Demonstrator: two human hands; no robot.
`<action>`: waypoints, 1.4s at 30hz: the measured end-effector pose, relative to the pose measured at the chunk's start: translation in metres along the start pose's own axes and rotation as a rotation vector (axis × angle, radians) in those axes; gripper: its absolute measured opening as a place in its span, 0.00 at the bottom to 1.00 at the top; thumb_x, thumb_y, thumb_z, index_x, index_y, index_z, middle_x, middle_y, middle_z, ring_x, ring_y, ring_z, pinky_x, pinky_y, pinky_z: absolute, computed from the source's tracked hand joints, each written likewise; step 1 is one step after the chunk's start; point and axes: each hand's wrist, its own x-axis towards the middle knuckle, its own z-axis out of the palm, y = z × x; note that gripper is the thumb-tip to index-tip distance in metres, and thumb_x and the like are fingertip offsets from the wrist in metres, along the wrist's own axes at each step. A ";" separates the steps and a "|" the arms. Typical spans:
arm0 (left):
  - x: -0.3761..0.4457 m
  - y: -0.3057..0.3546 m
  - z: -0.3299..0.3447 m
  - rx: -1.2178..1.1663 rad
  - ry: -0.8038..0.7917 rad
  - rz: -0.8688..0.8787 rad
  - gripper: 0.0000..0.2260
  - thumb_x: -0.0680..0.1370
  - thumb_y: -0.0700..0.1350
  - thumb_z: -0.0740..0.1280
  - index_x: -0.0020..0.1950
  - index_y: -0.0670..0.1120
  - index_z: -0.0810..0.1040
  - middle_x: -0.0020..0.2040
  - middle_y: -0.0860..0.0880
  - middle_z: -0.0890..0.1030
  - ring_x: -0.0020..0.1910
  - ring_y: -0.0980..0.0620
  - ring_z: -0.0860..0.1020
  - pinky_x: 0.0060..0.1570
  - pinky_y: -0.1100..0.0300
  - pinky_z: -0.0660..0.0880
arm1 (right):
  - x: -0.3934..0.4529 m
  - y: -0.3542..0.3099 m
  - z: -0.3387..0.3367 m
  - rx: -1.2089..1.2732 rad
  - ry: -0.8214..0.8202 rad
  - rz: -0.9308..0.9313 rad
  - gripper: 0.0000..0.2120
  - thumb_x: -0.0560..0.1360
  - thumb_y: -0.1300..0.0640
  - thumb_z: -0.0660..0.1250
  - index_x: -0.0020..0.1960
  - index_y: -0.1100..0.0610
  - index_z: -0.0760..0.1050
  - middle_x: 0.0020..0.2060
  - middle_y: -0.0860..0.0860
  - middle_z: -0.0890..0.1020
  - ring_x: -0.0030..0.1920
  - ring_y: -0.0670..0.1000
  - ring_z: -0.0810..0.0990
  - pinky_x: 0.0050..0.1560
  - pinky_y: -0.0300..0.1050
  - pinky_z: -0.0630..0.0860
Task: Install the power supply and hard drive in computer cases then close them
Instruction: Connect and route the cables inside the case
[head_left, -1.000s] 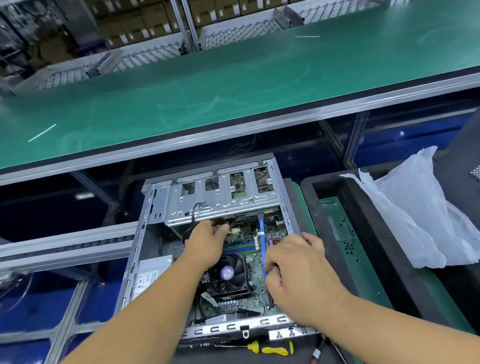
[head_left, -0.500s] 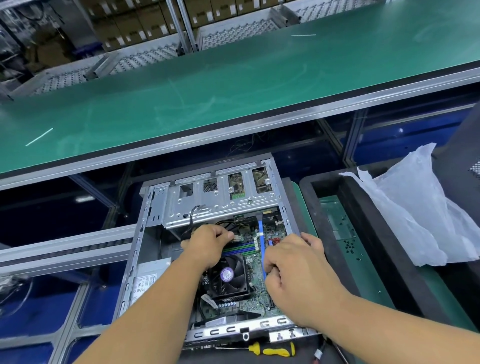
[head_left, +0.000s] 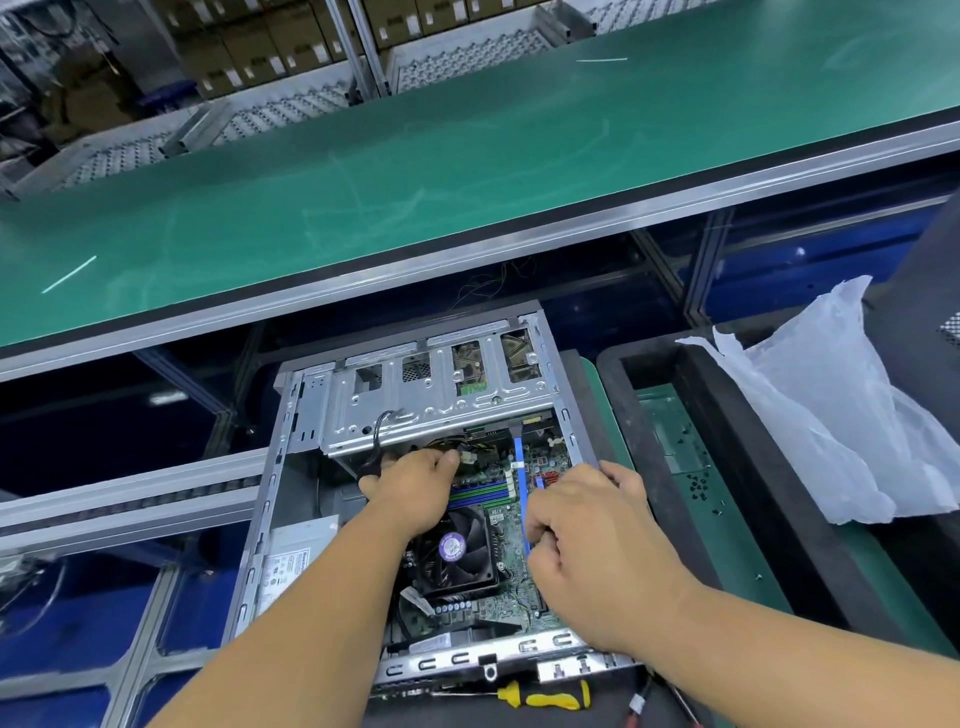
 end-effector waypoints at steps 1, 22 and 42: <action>-0.001 0.000 0.000 -0.012 0.026 -0.008 0.20 0.83 0.65 0.53 0.52 0.57 0.82 0.46 0.55 0.82 0.63 0.43 0.73 0.53 0.47 0.57 | 0.000 0.000 0.000 0.002 0.000 0.001 0.07 0.70 0.54 0.54 0.37 0.45 0.68 0.32 0.40 0.71 0.46 0.43 0.67 0.72 0.57 0.61; 0.008 0.014 -0.007 0.190 0.134 -0.186 0.16 0.81 0.57 0.63 0.39 0.49 0.77 0.40 0.49 0.75 0.48 0.45 0.71 0.59 0.48 0.62 | 0.000 0.000 0.000 -0.002 -0.023 0.017 0.07 0.70 0.53 0.53 0.38 0.45 0.68 0.34 0.41 0.72 0.47 0.42 0.67 0.74 0.57 0.57; 0.011 0.015 -0.005 0.177 0.096 -0.157 0.21 0.80 0.64 0.64 0.51 0.48 0.83 0.48 0.46 0.80 0.60 0.42 0.76 0.65 0.48 0.64 | 0.000 0.001 0.001 -0.001 -0.018 0.012 0.07 0.71 0.54 0.54 0.38 0.44 0.68 0.34 0.41 0.73 0.48 0.42 0.67 0.74 0.56 0.57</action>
